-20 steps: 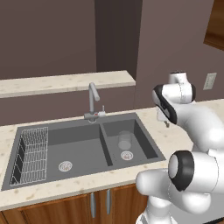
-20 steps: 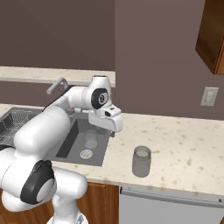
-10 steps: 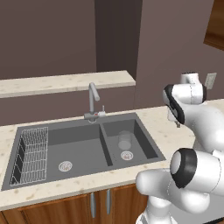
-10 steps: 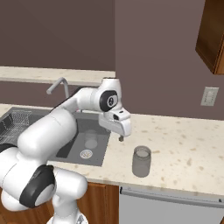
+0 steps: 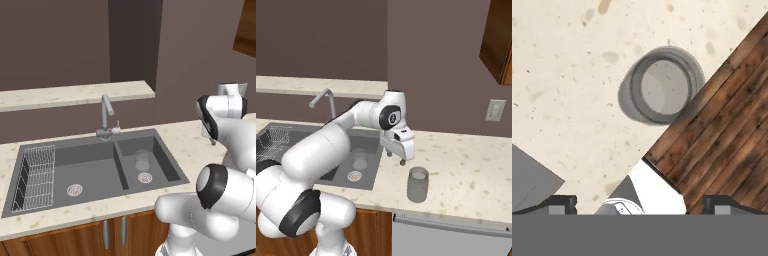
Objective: Place the jar in the left basin and the glass cup in the right basin of the sink.
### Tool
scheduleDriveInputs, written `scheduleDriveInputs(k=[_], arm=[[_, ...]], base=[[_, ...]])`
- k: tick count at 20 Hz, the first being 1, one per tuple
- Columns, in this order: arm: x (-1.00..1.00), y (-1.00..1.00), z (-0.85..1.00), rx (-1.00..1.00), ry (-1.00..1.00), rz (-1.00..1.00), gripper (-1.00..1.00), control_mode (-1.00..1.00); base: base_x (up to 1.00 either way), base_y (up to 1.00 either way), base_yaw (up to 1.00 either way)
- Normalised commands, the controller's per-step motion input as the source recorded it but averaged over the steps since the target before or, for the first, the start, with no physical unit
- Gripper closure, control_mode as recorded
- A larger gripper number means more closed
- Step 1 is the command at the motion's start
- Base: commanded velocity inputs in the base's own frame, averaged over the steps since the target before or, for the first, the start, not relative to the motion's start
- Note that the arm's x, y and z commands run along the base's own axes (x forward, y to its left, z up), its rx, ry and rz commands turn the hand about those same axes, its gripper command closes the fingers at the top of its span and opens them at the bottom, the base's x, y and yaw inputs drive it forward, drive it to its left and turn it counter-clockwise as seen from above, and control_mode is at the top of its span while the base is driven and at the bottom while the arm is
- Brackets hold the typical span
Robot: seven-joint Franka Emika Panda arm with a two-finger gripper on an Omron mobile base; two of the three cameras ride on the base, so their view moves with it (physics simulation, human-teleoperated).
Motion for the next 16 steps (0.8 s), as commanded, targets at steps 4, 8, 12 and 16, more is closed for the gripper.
scheduleDriveInputs(k=[4,8,12,16], arm=[[-0.08,-0.2,0.0,-0.02,0.01,-0.12,-1.0,-1.0],[-0.07,-0.2,0.0,-0.04,0.0,-0.1,-1.0,-1.0],[-0.02,-0.2,0.0,-0.07,0.0,-0.06,-1.0,-1.0],[-0.01,-0.06,-0.03,-0.03,0.0,-0.02,-1.0,-1.0]], base=[[0.0,0.0,0.0],[0.0,0.0,0.0],[0.0,0.0,0.0],[0.0,0.0,0.0]])
